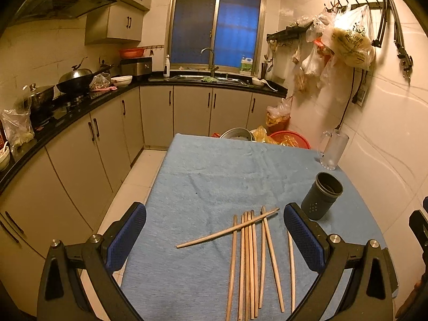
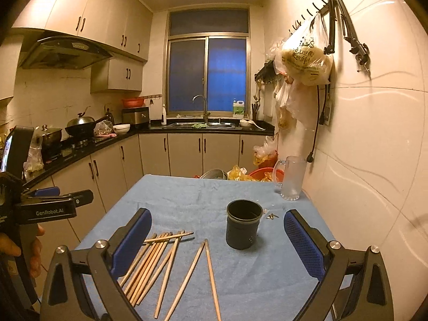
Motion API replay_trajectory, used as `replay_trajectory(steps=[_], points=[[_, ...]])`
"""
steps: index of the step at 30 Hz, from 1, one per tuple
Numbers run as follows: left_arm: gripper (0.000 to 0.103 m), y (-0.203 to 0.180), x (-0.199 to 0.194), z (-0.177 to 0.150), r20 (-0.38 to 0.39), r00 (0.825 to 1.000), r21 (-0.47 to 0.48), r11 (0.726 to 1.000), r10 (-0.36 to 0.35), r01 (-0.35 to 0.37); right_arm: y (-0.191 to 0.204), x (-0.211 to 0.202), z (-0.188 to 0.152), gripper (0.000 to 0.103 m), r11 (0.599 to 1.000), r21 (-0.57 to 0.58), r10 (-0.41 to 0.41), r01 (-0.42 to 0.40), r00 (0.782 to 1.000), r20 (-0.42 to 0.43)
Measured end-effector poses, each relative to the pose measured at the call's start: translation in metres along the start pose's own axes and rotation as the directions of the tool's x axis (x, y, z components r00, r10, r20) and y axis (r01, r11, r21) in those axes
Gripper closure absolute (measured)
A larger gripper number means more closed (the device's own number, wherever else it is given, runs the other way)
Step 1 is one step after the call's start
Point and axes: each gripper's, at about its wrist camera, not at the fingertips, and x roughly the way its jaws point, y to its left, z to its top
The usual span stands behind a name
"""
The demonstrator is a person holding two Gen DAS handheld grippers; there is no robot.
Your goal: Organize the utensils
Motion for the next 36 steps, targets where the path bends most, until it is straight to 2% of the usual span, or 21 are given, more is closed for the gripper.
replay_trajectory(steps=[17,36], points=[[0.001,0.0,-0.015,0.01,0.026,1.0,0.041,0.999,-0.005,0.004,-0.003,-0.003,-0.003,0.003,0.999,0.039,-0.009,0.01,1.0,-0.009],[0.001,-0.002,-0.007,0.017,0.004,1.0,0.051,0.999,-0.002,0.002,-0.001,0.006,-0.006,0.003,0.999,0.044,-0.003,0.005,0.999,-0.034]])
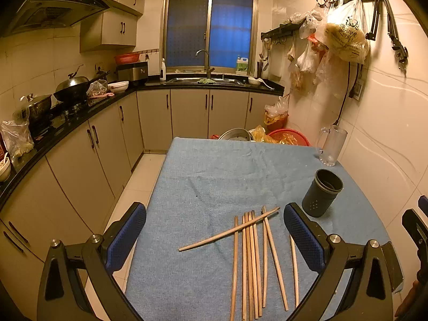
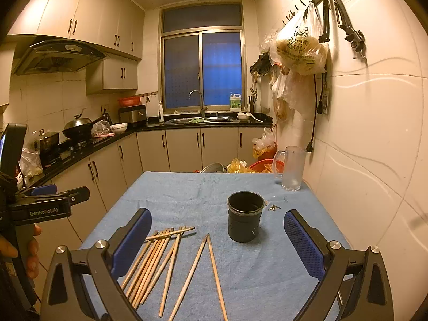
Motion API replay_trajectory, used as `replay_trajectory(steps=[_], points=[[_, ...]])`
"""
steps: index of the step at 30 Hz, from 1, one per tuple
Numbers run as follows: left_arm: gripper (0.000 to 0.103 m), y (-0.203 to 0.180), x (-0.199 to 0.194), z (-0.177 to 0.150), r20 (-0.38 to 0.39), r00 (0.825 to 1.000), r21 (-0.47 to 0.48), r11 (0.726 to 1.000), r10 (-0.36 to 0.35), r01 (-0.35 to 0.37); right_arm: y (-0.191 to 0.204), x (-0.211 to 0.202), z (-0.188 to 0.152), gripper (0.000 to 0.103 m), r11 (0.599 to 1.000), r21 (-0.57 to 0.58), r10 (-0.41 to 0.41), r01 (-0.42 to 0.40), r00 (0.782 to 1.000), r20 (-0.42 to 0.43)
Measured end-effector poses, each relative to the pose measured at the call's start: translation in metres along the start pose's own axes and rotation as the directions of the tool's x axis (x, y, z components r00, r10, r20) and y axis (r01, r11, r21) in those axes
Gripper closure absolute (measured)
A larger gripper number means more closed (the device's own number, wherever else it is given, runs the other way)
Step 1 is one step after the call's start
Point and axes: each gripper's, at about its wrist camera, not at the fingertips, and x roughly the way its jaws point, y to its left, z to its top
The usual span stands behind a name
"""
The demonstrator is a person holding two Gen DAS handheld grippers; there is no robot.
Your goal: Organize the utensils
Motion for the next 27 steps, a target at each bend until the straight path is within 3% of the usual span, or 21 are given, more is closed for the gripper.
replay_trajectory(steps=[19,27], points=[[0.001,-0.009,0.015,0.009,0.002,1.0,0.017,1.0,-0.005,0.005,-0.001,0.017,0.002,0.003,1.0,0.012,-0.01,0.01,1.0,-0.009],[0.001,-0.012,0.035,0.001,-0.097,0.994,0.014,0.998,-0.057,0.059,-0.007,0.042,-0.001,0.003,1.0,0.001,-0.004,0.004,0.997,-0.078]])
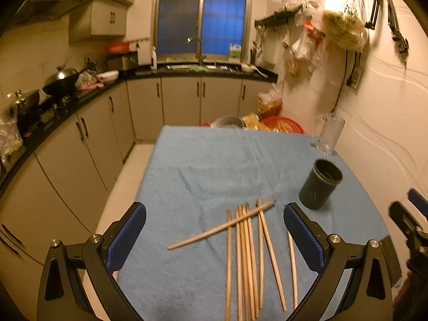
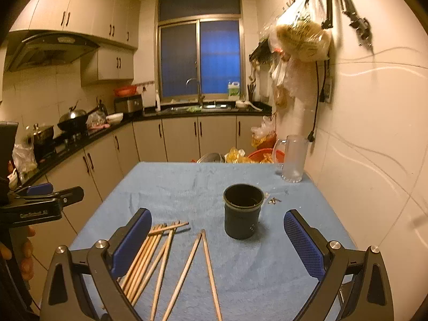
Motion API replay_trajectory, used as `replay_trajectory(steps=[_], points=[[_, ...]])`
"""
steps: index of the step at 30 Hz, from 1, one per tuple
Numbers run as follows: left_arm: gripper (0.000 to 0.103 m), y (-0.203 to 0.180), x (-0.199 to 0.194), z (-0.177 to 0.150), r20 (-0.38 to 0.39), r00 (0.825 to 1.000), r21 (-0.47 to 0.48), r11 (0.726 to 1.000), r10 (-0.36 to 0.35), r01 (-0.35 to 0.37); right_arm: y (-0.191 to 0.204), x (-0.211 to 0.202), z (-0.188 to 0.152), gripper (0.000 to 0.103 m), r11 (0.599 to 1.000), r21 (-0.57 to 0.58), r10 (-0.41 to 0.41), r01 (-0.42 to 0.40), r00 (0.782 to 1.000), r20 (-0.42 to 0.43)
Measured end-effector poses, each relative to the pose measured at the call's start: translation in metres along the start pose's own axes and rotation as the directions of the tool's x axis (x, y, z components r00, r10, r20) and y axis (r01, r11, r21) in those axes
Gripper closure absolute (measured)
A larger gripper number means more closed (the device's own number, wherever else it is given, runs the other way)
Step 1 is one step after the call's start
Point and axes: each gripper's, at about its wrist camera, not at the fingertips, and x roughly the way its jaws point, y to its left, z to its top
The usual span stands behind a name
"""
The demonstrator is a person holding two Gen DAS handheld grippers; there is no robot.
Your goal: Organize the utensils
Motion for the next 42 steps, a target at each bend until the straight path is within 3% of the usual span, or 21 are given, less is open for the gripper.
replay_trajectory(steps=[5,9,13,19,23,30,35,38,42], points=[[0.001,0.0,0.025,-0.013,-0.153,0.984,-0.034,0.996,-0.087,0.083,-0.004,0.04,-0.005,0.003,0.999,-0.007,0.033,-0.034,0.99,-0.138],[0.002,-0.004,0.05,-0.024,-0.277,0.949,-0.05,0.989,-0.151,0.142,-0.02,0.083,-0.013,0.003,0.998,0.057,0.044,-0.03,0.96,-0.275],[0.014,-0.009,0.086,-0.018,-0.354,0.921,-0.016,0.986,-0.16,0.165,-0.028,0.104,-0.016,0.004,0.999,0.044,0.041,-0.029,0.945,-0.324],[0.025,-0.035,0.147,0.003,-0.39,0.912,0.13,0.972,-0.13,0.194,-0.029,0.128,-0.024,0.014,0.996,0.052,0.081,-0.066,0.922,-0.378],[0.043,-0.061,0.197,0.002,-0.479,0.866,0.242,0.927,-0.142,0.285,-0.031,0.138,-0.026,0.014,0.995,0.09,0.08,-0.047,0.909,-0.408],[0.045,-0.106,0.229,0.011,-0.498,0.851,0.35,0.86,-0.165,0.372,-0.032,0.141,-0.031,0.014,0.994,0.101,0.073,-0.031,0.897,-0.436],[0.06,-0.13,0.254,0.004,-0.532,0.837,0.418,0.821,-0.125,0.388,-0.034,0.144,-0.035,0.014,0.994,0.11,0.068,-0.021,0.891,-0.45],[0.086,-0.129,0.267,0.001,-0.553,0.826,0.424,0.817,-0.108,0.391,-0.032,0.148,-0.035,0.015,0.994,0.107,0.067,-0.02,0.89,-0.451],[0.095,-0.111,0.262,0.009,-0.553,0.819,0.36,0.842,-0.155,0.402,-0.027,0.163,-0.034,0.026,0.992,0.112,0.102,-0.056,0.88,-0.464]])
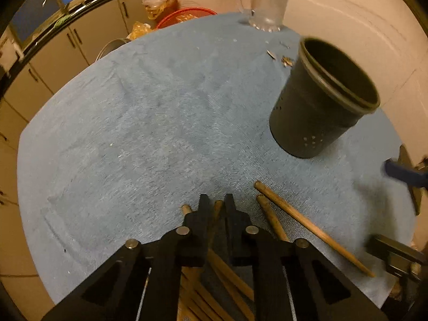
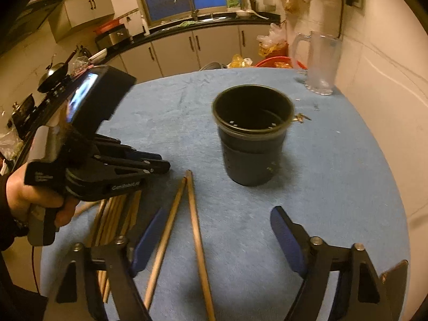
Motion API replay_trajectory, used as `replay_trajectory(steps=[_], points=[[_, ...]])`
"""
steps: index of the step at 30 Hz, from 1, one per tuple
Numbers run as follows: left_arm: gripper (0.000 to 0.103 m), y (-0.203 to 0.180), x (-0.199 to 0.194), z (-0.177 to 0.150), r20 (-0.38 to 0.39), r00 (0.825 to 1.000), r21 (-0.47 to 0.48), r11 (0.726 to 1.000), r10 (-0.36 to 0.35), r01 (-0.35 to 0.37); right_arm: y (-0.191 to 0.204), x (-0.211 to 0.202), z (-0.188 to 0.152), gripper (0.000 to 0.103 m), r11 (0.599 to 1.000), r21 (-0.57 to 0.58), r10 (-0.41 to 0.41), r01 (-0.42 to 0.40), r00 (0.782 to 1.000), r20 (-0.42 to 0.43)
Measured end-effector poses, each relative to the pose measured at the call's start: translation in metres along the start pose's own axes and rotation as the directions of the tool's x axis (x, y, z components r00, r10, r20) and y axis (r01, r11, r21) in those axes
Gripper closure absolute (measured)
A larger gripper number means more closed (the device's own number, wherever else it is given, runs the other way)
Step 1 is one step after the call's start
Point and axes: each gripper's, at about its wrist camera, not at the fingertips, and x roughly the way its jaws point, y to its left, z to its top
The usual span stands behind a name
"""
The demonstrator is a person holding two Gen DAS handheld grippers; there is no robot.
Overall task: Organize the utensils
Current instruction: 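Lower the left tool and grasp one wooden chopstick, then grasp a wooden chopstick with the right tool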
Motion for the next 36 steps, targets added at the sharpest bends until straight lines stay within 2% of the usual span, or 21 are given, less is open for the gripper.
replay_trajectory(steps=[1,3,5,11,13,16,18,21,23,28,32,36], points=[[0.096,0.009,-0.005,-0.001,0.006,1.0,-0.042,0.999,-0.02,0.02,0.001,0.004,0.001,0.031,1.0,-0.003,0.009,-0.009,1.0,-0.006],[0.096,0.027,-0.016,-0.006,0.029,0.997,-0.133,0.989,-0.067,0.07,0.005,0.018,0.005,0.055,0.999,-0.015,0.03,-0.031,0.999,-0.028],[0.096,0.045,-0.029,-0.014,0.061,0.993,-0.212,0.971,-0.103,0.113,0.01,0.035,0.007,0.065,0.999,-0.026,0.043,-0.045,0.996,-0.072],[0.096,0.091,-0.054,-0.058,0.106,0.981,-0.413,0.89,-0.163,0.193,0.026,0.067,0.007,0.071,0.995,-0.096,0.019,-0.032,0.991,-0.131],[0.096,0.1,-0.057,-0.076,0.103,0.981,-0.455,0.869,-0.164,0.193,0.03,0.076,0.007,0.073,0.993,-0.12,-0.001,-0.018,0.988,-0.156],[0.096,0.11,-0.054,-0.098,0.083,0.982,-0.509,0.84,-0.171,0.189,0.039,0.083,0.006,0.084,0.983,-0.184,-0.043,0.014,0.986,-0.158],[0.096,0.113,-0.051,-0.114,0.066,0.981,-0.539,0.822,-0.18,0.187,0.04,0.082,0.006,0.094,0.982,-0.188,-0.035,0.001,0.984,-0.177],[0.096,0.11,-0.047,-0.132,0.061,0.983,-0.557,0.811,-0.176,0.179,0.036,0.073,-0.003,0.094,0.988,-0.153,-0.016,-0.016,0.978,-0.207],[0.096,0.106,-0.045,-0.138,0.061,0.983,-0.563,0.807,-0.174,0.178,0.028,0.062,-0.014,0.094,0.995,-0.09,0.024,-0.047,0.972,-0.236],[0.096,0.104,-0.046,-0.146,0.048,0.988,-0.562,0.814,-0.148,0.149,0.013,0.048,-0.033,0.091,0.995,-0.026,0.087,-0.097,0.961,-0.264],[0.094,0.106,-0.048,-0.151,0.035,0.99,-0.566,0.814,-0.138,0.134,0.012,0.051,-0.024,0.088,0.996,-0.036,0.069,-0.082,0.961,-0.266],[0.076,0.107,-0.054,-0.151,0.026,0.991,-0.55,0.826,-0.13,0.123,0.021,0.063,-0.012,0.085,0.994,-0.081,0.042,-0.068,0.959,-0.282]])
